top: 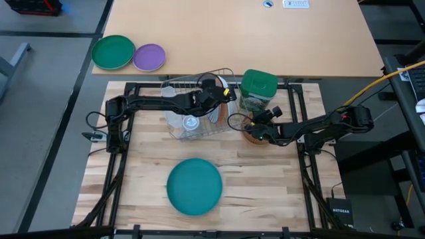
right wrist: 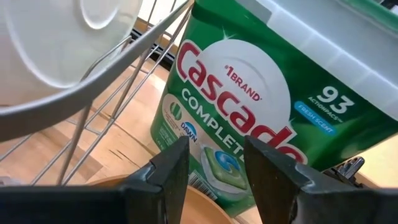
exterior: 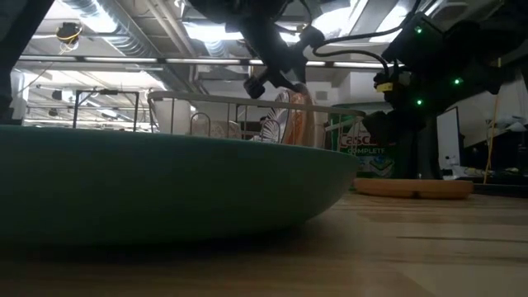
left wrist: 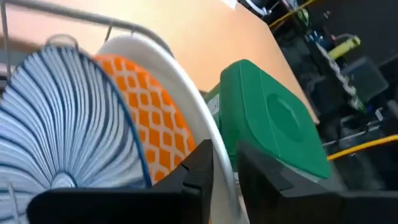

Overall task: Sort dishes
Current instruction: Put the white plate in the dish rack

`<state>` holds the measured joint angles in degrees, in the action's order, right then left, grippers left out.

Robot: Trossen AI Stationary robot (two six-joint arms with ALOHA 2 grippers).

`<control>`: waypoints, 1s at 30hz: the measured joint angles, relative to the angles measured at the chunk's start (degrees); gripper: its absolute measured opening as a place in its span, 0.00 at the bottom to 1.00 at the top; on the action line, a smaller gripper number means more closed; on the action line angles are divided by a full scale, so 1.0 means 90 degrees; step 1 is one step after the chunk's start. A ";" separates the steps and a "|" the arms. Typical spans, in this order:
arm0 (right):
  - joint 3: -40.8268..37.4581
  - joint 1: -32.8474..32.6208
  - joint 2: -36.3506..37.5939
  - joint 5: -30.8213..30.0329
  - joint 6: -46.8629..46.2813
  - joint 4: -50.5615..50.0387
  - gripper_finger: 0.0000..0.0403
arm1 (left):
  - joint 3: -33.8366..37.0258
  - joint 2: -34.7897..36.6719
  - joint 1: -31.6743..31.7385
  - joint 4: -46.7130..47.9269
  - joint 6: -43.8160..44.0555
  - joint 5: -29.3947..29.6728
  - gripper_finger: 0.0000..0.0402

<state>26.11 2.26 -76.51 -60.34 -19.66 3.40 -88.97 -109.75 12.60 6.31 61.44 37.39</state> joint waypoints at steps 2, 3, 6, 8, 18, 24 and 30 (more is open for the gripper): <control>0.0000 0.0001 0.0000 0.0000 -0.0001 -0.0001 0.39 | -0.0007 0.0000 0.0010 -0.0026 -0.0258 0.0005 0.18; 0.0000 0.0001 0.0000 0.0000 -0.0001 -0.0001 0.39 | -0.0007 0.0000 0.0017 -0.0050 -0.0400 0.0005 0.19; 0.0000 0.0000 0.0000 0.0000 0.0000 -0.0001 0.39 | -0.0007 0.0000 0.0027 -0.0232 -0.0900 -0.0057 0.22; 0.0000 0.0001 0.0000 -0.0001 0.0000 -0.0001 0.39 | -0.0007 0.0000 0.0029 -0.0291 -0.1065 -0.0107 0.25; 0.0000 0.0000 0.0000 0.0000 0.0000 -0.0014 0.39 | -0.0007 0.0000 0.0058 -0.0318 -0.1957 -0.0148 0.35; 0.0000 0.0001 0.0000 0.0230 -0.0002 -0.0015 0.39 | -0.0005 0.0000 0.0148 -0.0452 -0.1965 -0.0544 0.39; 0.0000 0.0000 0.0000 0.0284 0.0000 -0.0017 0.39 | -0.0005 0.0006 0.0209 -0.0449 -0.2262 -0.1235 0.40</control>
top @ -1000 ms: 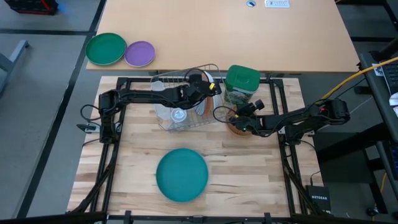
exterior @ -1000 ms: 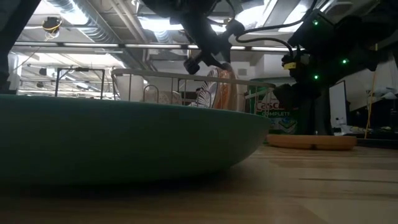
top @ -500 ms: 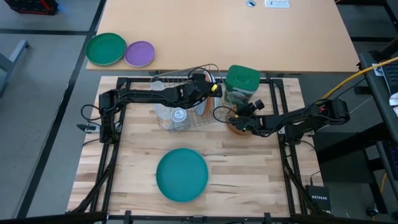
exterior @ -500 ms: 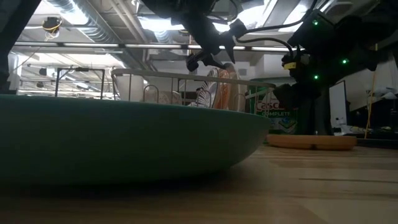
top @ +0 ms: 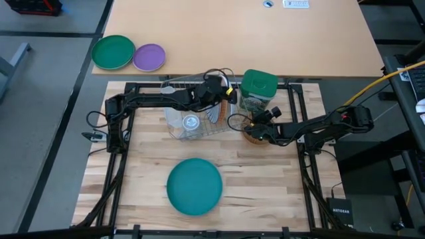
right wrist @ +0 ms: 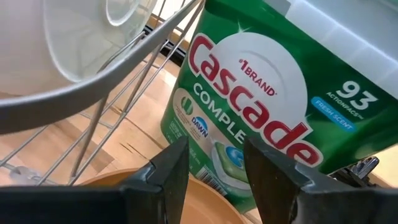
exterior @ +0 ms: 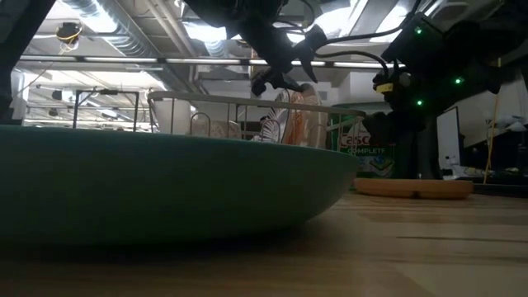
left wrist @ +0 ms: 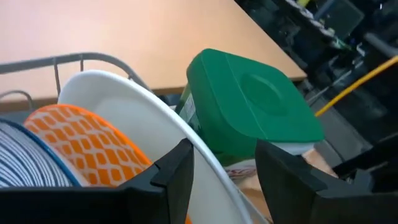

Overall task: Sort dishes
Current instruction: Put the white plate in the dish rack

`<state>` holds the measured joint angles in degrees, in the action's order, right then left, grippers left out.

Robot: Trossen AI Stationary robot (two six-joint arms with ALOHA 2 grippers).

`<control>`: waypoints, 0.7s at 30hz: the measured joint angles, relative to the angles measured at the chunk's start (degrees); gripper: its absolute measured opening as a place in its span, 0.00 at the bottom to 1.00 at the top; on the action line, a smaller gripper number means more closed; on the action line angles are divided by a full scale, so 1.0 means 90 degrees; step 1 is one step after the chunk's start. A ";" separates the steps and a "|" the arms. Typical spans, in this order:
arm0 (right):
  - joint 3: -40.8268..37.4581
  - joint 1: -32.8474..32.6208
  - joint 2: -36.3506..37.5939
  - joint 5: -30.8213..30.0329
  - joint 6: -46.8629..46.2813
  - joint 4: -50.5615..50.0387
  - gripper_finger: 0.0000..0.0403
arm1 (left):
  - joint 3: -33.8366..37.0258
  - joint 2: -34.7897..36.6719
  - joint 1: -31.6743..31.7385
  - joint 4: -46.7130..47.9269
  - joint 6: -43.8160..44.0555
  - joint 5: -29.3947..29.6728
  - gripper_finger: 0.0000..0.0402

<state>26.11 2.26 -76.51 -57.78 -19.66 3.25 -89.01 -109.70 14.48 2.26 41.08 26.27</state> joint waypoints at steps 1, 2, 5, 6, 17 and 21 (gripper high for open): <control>0.0000 0.0002 0.0000 0.0000 -0.0002 -0.0009 0.39 | 0.0000 0.0001 -0.0002 0.0012 -0.0143 -0.0005 0.40; 0.0000 0.0000 0.0000 0.0000 0.0000 -0.0028 0.39 | 0.0000 0.0001 0.0009 0.0014 -0.0280 -0.0017 0.40; 0.0000 0.0001 0.0000 0.0002 0.0000 -0.0041 0.39 | 0.0000 0.0001 0.0096 0.0024 -0.0719 -0.0115 0.40; 0.0000 0.0002 0.0000 0.0002 0.0000 -0.0041 0.39 | 0.0000 0.0001 0.0127 0.0025 -0.0832 -0.0118 0.40; 0.0000 0.0002 0.0000 0.0128 0.0000 -0.0039 0.39 | -0.0015 0.0184 0.0185 0.0697 -0.1015 -0.1113 0.38; -0.0002 0.0000 0.0002 0.0303 0.0001 -0.0093 0.39 | -0.0009 0.0478 0.0222 0.1479 -0.1388 -0.1214 0.36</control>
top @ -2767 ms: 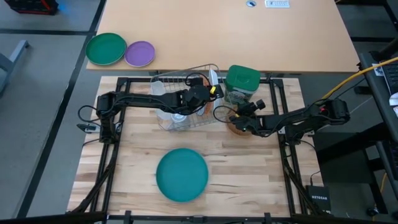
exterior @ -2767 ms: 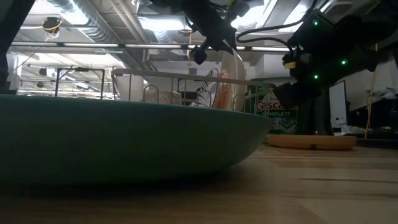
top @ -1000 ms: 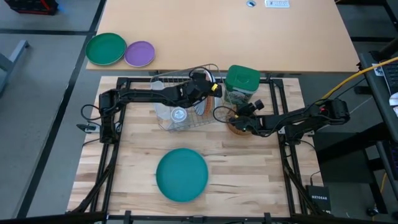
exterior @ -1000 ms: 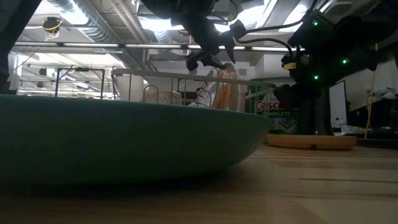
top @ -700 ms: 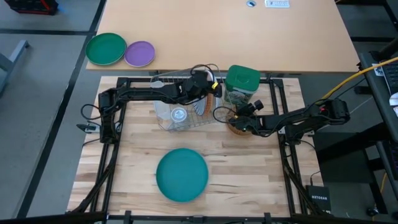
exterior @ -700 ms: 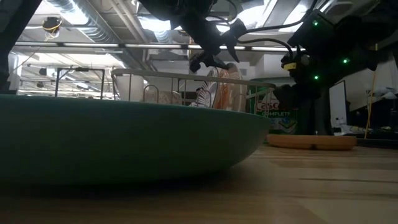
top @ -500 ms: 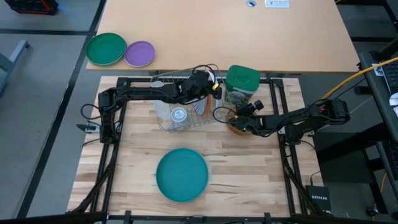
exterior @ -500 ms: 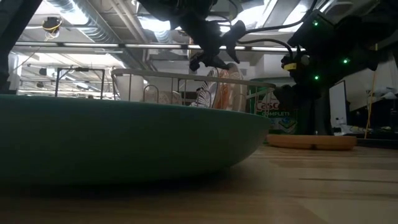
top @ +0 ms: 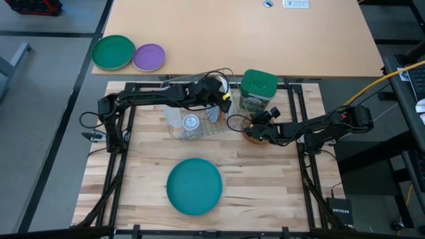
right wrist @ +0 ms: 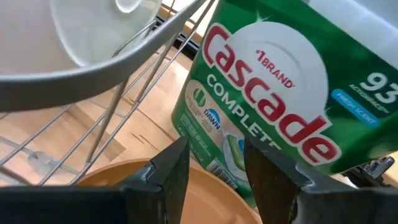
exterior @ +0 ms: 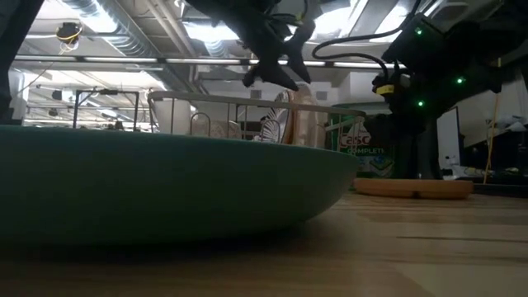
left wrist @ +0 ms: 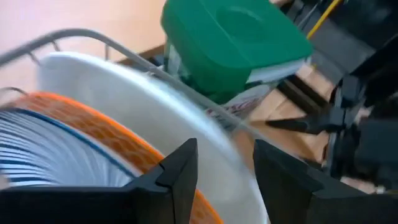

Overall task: Sort dishes
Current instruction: Put the white plate in the dish rack, then put the green plate in the dish rack

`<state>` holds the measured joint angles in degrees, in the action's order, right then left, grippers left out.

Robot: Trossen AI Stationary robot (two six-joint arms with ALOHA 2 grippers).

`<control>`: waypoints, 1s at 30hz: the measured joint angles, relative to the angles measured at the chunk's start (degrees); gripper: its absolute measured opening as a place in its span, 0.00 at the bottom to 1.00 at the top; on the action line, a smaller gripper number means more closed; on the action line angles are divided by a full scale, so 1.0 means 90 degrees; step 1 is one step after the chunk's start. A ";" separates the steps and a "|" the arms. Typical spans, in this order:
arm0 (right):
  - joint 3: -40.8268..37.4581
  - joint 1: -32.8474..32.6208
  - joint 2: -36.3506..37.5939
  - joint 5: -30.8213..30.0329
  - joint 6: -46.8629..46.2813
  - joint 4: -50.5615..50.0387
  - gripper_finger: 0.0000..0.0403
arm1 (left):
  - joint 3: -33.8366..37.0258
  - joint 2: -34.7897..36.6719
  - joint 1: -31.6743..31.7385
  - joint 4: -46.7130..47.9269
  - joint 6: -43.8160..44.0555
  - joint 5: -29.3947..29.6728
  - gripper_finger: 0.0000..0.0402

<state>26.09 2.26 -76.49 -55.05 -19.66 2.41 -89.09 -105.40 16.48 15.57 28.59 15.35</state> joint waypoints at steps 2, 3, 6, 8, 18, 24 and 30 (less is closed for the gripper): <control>0.0000 0.0002 0.0000 0.0083 -0.0001 0.0001 0.39 | 0.0008 0.0144 0.0042 0.0150 -0.0275 0.0029 0.36; 0.0000 0.0002 0.0000 0.0084 -0.0001 0.0004 0.39 | 0.0009 0.0211 0.0054 0.0141 -0.0417 0.0066 0.35; 0.0000 0.0002 0.0000 0.0085 0.0000 0.0047 0.39 | 0.0009 0.0340 0.0071 -0.0017 -0.0642 0.0114 0.35; 0.0000 0.0002 0.0000 0.0086 0.0000 0.0056 0.39 | 0.0007 0.0342 0.0057 -0.0089 -0.0729 0.0104 0.35; 0.0000 0.0000 0.0021 0.0244 0.0012 0.0058 0.39 | 0.0014 0.0491 0.0057 -0.0075 -0.1730 0.0072 0.35; 0.0005 0.0000 0.0194 0.0246 0.0067 0.0056 0.39 | 0.0010 0.0901 -0.0027 0.0769 -0.2193 -0.0030 0.35; 0.0007 0.0000 0.0545 0.0551 0.0238 0.0055 0.39 | 0.0004 0.1461 -0.0463 0.2408 -0.2069 -0.1165 0.35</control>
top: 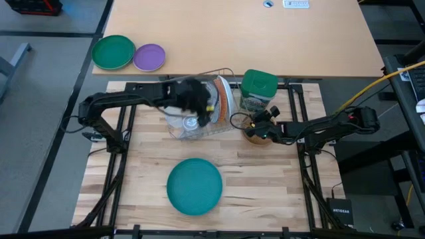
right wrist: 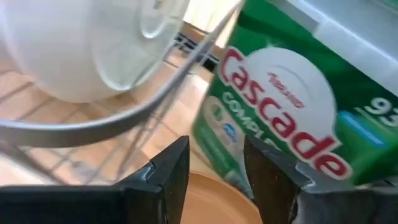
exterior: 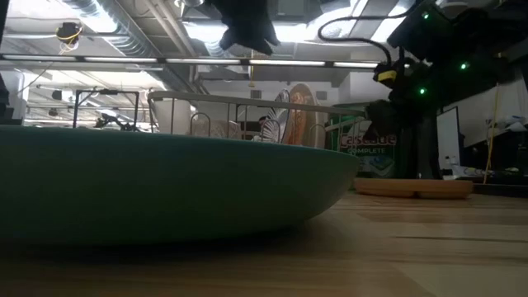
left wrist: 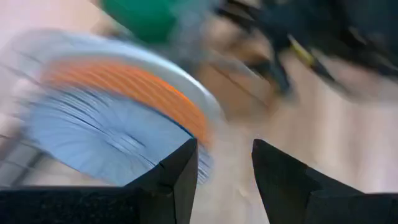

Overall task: Sort dishes
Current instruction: Put the green plate in the dish rack

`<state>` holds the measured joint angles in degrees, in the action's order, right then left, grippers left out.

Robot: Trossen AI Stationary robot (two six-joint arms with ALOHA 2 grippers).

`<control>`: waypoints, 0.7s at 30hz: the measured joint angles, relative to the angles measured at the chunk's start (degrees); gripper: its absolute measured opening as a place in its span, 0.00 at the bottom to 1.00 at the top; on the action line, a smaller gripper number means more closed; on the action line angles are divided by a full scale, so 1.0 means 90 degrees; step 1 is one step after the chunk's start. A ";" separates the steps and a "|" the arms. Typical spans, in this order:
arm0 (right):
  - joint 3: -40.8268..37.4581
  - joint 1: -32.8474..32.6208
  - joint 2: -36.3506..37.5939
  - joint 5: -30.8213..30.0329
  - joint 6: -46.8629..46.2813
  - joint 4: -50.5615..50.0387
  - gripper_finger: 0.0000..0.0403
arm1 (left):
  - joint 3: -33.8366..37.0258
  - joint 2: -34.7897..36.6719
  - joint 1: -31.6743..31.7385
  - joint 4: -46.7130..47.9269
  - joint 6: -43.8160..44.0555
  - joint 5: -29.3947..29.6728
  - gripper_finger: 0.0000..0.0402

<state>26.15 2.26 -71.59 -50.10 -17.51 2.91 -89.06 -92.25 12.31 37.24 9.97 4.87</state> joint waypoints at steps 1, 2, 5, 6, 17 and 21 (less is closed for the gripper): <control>0.0000 0.0000 0.0075 0.0122 0.0011 -0.0004 0.39 | 0.0000 0.0024 -0.0137 0.0272 0.0054 -0.0277 0.35; 0.0000 0.0000 0.0147 0.0282 0.0017 0.0005 0.39 | 0.0000 0.0039 -0.0304 0.0547 0.0104 -0.0508 0.35; 0.0002 0.0000 0.0341 0.0902 0.0020 0.0010 0.39 | 0.0005 0.0044 -0.0883 0.1279 0.0134 -0.0831 0.35; 0.0002 0.0000 0.0396 0.1165 0.0021 0.0001 0.39 | 0.0005 0.0043 -0.1102 0.1455 0.0131 -0.0841 0.35; 0.0002 -0.0505 0.0516 0.5061 -0.0163 0.0040 0.39 | 0.0010 -0.0464 -0.3446 0.1561 0.0044 -0.0430 0.35; 0.0005 -0.1185 0.0512 0.5357 -0.0562 0.0085 0.39 | 0.0010 -0.0823 -0.4170 0.1215 0.0068 0.0106 0.35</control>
<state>26.20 -8.41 -66.98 -1.88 -22.57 3.67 -88.97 -99.66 -25.22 48.18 10.58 5.82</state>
